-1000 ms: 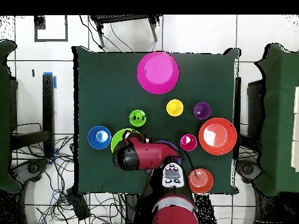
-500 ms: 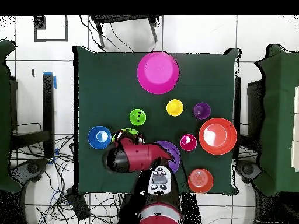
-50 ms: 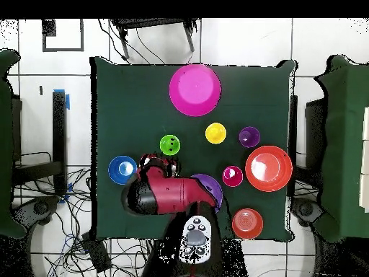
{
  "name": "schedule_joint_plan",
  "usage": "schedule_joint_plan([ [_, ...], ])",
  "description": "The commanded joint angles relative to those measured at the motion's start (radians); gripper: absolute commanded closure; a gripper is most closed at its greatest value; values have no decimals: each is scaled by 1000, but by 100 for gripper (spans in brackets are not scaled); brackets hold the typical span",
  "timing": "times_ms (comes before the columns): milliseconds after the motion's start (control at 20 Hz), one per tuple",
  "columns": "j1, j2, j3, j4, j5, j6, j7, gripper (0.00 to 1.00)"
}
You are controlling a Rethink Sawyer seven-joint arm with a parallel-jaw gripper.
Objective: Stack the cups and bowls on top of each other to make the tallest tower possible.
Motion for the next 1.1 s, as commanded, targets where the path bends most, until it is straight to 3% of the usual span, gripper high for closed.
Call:
schedule_joint_plan([
  [50, 19, -14, 42, -7, 43, 119, 115, 0],
  [350, 56, 74, 42, 12, 106, 25, 192, 0],
  [800, 141, 170, 39, 35, 303, -59, 316, 0],
  [1100, 142, 206, 32, 23, 326, -106, 318, 0],
])
